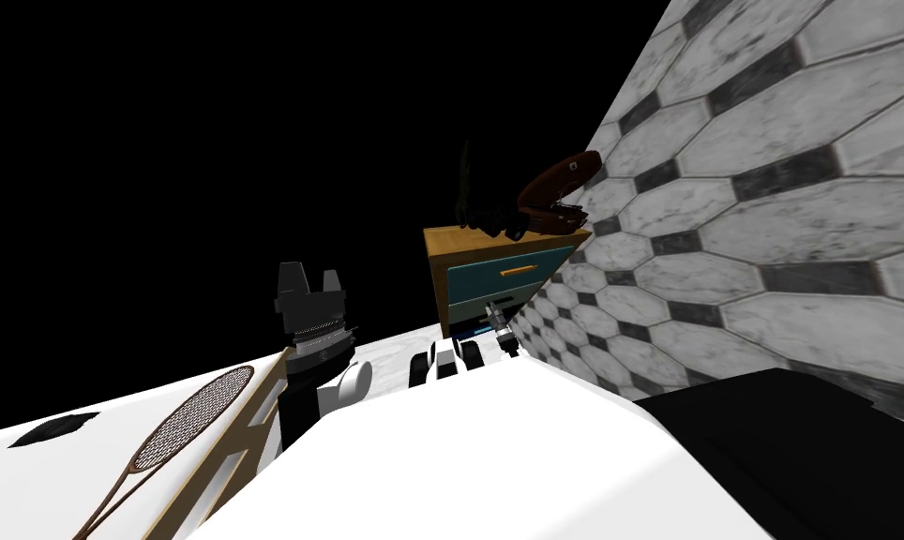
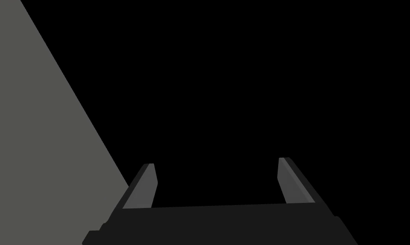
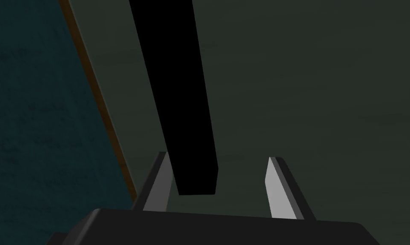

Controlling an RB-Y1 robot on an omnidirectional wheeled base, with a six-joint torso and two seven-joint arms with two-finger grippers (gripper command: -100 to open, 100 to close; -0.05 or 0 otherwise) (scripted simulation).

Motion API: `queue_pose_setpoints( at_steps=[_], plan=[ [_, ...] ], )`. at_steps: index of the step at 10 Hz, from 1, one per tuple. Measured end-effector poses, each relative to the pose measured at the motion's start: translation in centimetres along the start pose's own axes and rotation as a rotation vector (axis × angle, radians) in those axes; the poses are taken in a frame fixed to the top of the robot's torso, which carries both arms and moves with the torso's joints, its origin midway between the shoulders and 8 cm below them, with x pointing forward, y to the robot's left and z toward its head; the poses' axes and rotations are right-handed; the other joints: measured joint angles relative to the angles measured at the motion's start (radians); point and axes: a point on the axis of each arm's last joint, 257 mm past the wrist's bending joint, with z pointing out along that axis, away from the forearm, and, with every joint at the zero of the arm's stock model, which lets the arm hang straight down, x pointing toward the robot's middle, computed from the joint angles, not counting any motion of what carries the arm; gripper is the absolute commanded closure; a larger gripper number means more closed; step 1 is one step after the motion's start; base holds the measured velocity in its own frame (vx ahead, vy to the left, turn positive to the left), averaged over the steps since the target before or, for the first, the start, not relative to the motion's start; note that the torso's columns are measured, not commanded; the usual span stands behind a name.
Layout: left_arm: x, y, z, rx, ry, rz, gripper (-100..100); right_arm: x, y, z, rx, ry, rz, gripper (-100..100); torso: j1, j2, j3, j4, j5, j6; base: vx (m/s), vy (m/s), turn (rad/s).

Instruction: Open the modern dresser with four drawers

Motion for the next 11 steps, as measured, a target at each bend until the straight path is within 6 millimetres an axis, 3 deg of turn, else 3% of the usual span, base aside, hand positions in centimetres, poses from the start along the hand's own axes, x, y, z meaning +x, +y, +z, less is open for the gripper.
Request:
queue_pose_setpoints(
  at_steps=[2,8,9,11],
  plan=[
    [0.0,0.0,0.0,0.0,0.0,0.0,0,0.3,-1.1,0.5,0.02,-0.011,-0.009,100,-0.002,0.0,0.001,-0.005,-0.006,-0.001,-0.183,0.019,-0.022],
    [0.0,0.0,0.0,0.0,0.0,0.0,0,0.7,-1.1,0.2,0.007,-0.023,-0.004,100,-0.001,-0.005,-0.002,-0.004,-0.002,0.0,-0.169,-0.005,-0.018],
    [0.0,0.0,0.0,0.0,0.0,0.0,0,0.7,-1.1,0.1,0.006,-0.024,-0.004,-100,-0.002,-0.004,-0.001,-0.004,-0.003,0.0,-0.129,0.049,0.004],
    [0.0,0.0,0.0,0.0,0.0,0.0,0,1.8,-2.1,1.3,0.007,-0.028,-0.009,-100,0.002,-0.01,-0.005,-0.003,-0.001,-0.002,-0.043,0.056,0.006]
  ],
)
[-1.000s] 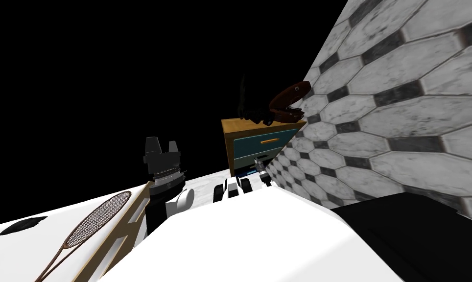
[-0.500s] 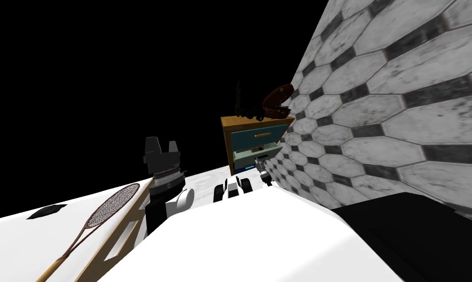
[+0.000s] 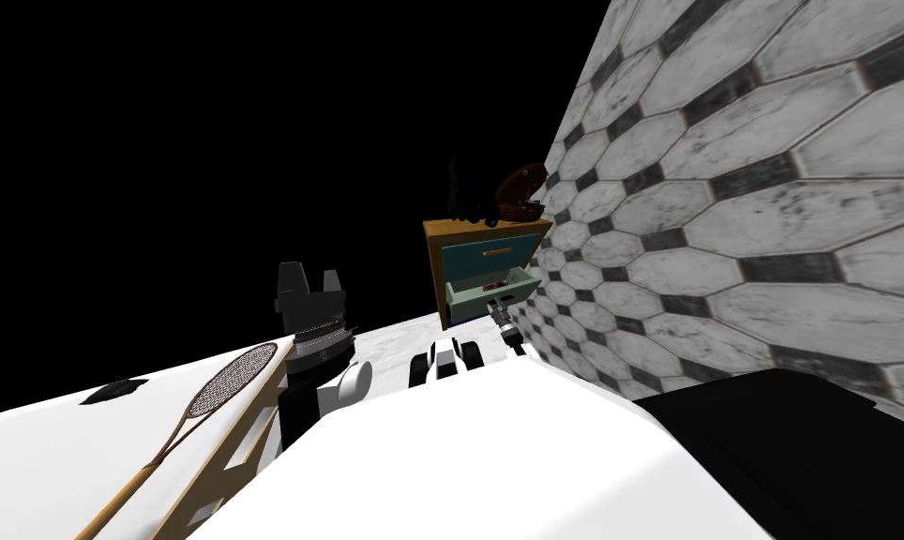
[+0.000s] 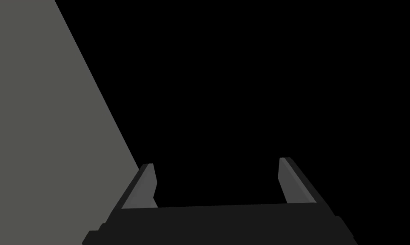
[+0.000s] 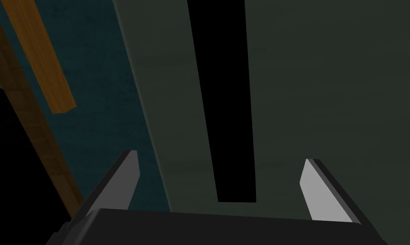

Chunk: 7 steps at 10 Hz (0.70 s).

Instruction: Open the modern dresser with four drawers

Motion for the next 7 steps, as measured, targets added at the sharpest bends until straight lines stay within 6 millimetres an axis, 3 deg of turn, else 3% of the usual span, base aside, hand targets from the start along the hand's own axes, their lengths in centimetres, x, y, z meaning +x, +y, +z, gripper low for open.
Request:
queue_pose_setpoints(
  at_steps=[7],
  plan=[
    [0.0,0.0,0.0,0.0,0.0,0.0,0,4.0,-3.9,4.4,-0.008,0.007,-0.002,-100,0.0,0.011,0.005,0.005,0.003,0.003,-0.061,0.065,0.008]
  ],
)
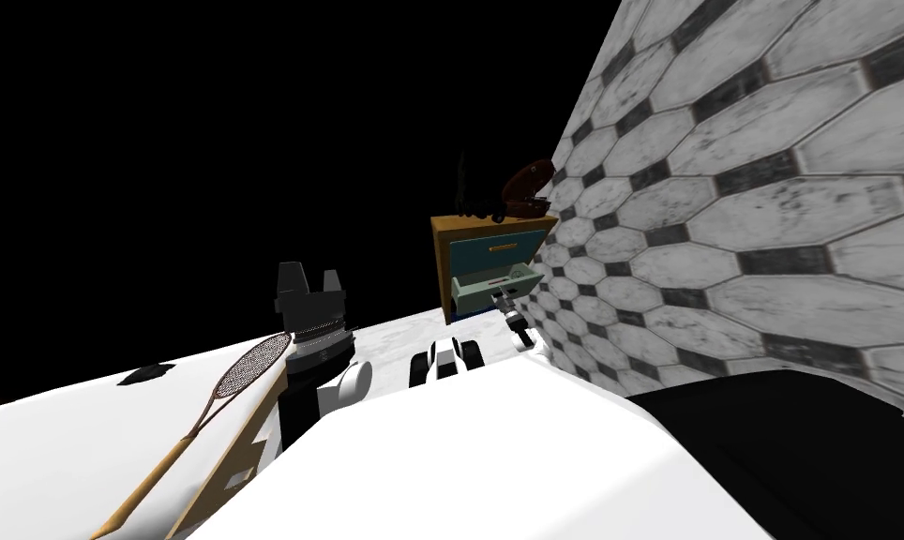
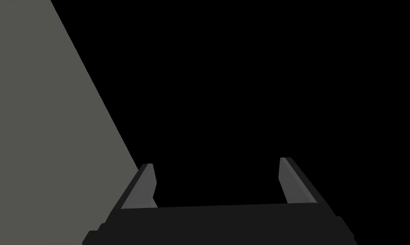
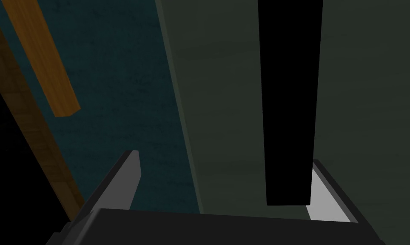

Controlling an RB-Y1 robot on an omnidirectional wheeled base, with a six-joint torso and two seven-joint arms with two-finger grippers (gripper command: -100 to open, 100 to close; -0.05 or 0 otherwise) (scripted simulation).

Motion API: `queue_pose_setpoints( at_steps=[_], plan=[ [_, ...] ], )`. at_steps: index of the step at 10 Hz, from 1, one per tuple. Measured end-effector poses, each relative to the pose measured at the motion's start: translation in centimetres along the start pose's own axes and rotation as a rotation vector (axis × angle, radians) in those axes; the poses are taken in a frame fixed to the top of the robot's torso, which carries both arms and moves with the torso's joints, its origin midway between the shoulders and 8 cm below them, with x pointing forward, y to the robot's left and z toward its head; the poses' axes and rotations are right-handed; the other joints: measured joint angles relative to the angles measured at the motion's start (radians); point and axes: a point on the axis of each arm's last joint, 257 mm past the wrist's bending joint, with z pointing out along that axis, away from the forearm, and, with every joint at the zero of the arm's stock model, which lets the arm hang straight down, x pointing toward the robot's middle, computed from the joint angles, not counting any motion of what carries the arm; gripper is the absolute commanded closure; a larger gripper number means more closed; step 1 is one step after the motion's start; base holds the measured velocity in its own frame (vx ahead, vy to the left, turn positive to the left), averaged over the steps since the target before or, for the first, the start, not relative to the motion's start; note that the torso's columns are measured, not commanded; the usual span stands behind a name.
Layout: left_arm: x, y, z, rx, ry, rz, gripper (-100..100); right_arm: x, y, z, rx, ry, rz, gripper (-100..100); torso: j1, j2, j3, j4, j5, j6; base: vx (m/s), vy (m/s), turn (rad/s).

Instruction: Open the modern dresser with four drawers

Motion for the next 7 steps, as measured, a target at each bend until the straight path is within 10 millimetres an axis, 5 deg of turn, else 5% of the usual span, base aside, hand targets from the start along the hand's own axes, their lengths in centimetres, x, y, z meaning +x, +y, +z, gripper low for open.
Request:
queue_pose_setpoints(
  at_steps=[1,2,7],
  plan=[
    [0.0,0.0,0.0,0.0,0.0,0.0,0,0.64,-0.52,0.53,-0.006,0.005,0.0,-100,0.003,0.001,0.001,0.003,0.003,0.0,-0.02,0.031,-0.008],
    [0.0,0.0,0.0,0.0,0.0,0.0,0,0.88,-0.42,0.51,-0.012,0.012,0.003,0,0.002,0.001,0.001,0.002,0.002,-0.001,0.0,0.0,0.0],
    [0.0,0.0,0.0,0.0,0.0,0.0,0,1.05,0.02,0.22,-0.023,0.018,0.004,0,0.0,-0.002,-0.001,-0.001,-0.001,-0.001,0.0,0.0,0.0]
  ],
)
